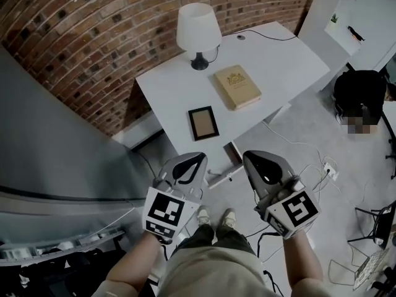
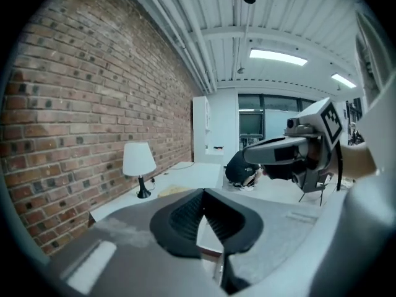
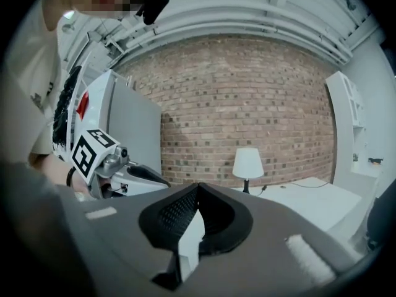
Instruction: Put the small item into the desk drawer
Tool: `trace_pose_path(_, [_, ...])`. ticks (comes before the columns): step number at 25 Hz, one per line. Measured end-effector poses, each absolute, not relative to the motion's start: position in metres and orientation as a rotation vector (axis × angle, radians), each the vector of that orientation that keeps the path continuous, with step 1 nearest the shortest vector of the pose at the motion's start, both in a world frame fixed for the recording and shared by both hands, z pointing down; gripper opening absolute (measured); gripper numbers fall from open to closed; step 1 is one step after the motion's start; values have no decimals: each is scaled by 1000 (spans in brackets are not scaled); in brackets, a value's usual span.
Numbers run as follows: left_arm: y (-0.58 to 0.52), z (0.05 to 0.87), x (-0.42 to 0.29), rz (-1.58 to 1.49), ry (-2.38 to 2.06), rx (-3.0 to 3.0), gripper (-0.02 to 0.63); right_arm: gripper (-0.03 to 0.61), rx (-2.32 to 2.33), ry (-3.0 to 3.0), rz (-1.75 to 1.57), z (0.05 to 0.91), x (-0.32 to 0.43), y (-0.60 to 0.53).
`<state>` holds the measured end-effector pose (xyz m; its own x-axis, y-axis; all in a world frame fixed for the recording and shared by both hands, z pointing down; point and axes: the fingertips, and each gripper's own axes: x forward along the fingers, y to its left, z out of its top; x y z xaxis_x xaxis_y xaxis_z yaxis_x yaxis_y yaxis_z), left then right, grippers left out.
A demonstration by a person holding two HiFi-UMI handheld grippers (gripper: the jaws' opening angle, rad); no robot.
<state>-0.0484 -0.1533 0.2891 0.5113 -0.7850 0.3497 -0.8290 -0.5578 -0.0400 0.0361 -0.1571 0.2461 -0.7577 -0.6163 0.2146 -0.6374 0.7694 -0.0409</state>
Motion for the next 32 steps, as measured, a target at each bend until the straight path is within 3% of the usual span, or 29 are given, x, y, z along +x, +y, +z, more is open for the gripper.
trace_pose_path(12, [-124, 169, -49, 307, -1481, 2764, 3, 3, 1156, -2992, 48, 119, 41, -118])
trace_pose_path(32, [-109, 156, -56, 254, -1537, 2741, 3, 3, 1112, -2955, 68, 119, 48, -101])
